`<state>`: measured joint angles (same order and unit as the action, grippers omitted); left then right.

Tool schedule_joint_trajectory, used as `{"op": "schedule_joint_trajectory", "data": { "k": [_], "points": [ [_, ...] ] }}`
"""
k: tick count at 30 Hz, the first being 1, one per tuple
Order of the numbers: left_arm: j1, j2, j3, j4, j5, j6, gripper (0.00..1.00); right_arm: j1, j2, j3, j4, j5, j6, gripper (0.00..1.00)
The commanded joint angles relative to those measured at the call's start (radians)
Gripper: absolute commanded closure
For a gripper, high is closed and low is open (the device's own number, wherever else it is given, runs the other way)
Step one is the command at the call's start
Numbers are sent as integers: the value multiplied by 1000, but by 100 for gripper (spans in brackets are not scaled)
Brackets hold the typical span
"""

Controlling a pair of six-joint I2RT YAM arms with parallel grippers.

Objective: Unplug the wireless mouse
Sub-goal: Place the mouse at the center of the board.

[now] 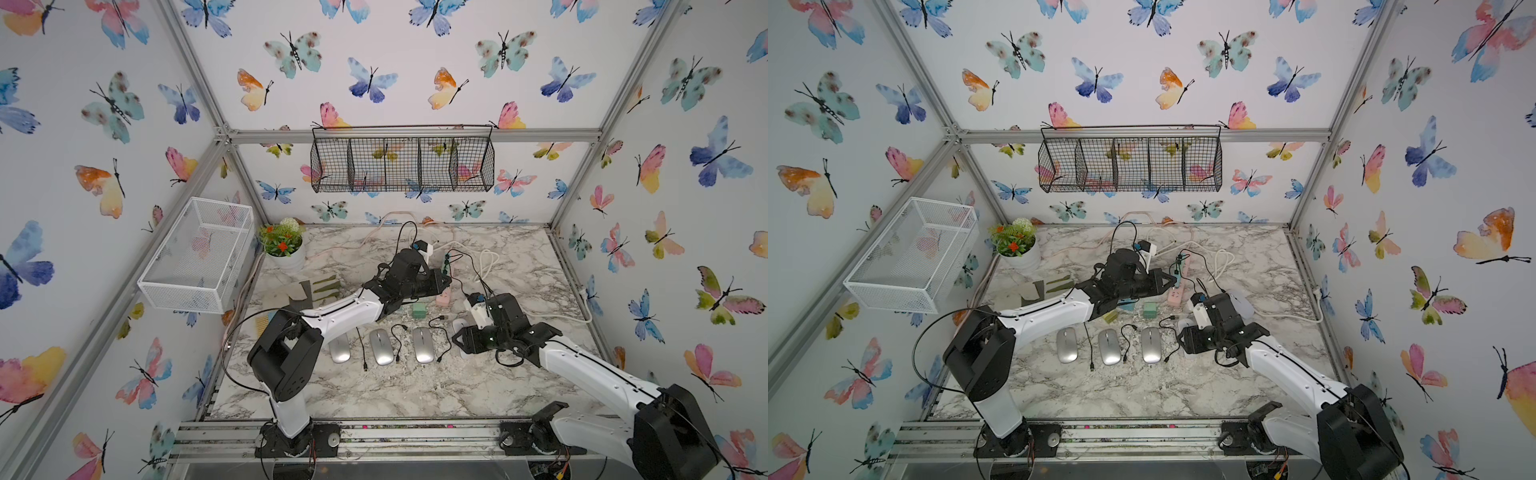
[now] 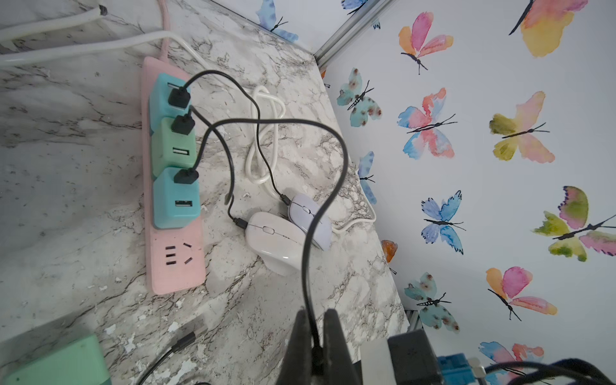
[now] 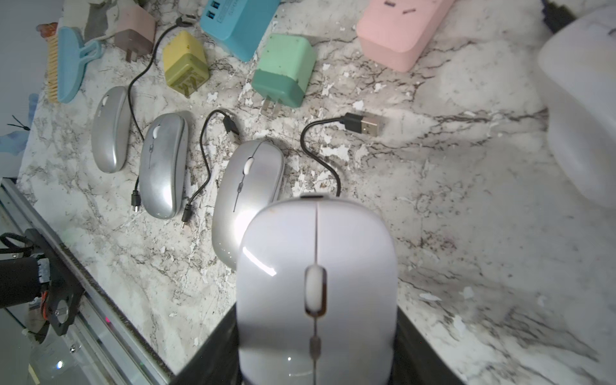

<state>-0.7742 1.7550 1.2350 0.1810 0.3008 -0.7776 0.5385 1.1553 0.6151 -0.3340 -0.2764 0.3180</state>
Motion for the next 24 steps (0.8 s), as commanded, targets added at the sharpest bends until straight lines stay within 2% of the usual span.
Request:
{"op": "schedule_joint_trajectory", "data": {
  "k": [1,6,12,24],
  "points": [
    [-2,-34,7,19,-10,14,100,2,-2,7,-61,64,29,98],
    [-3,-52,-37,34,30,21,100,8,44,52,-116,136,81,99],
    [-4,-134,-185,80,42,19,100,61,102,91,-133,240,122,98],
    [-4,-250,-365,122,30,-11,100,106,306,150,-128,294,162,83]
  ]
}}
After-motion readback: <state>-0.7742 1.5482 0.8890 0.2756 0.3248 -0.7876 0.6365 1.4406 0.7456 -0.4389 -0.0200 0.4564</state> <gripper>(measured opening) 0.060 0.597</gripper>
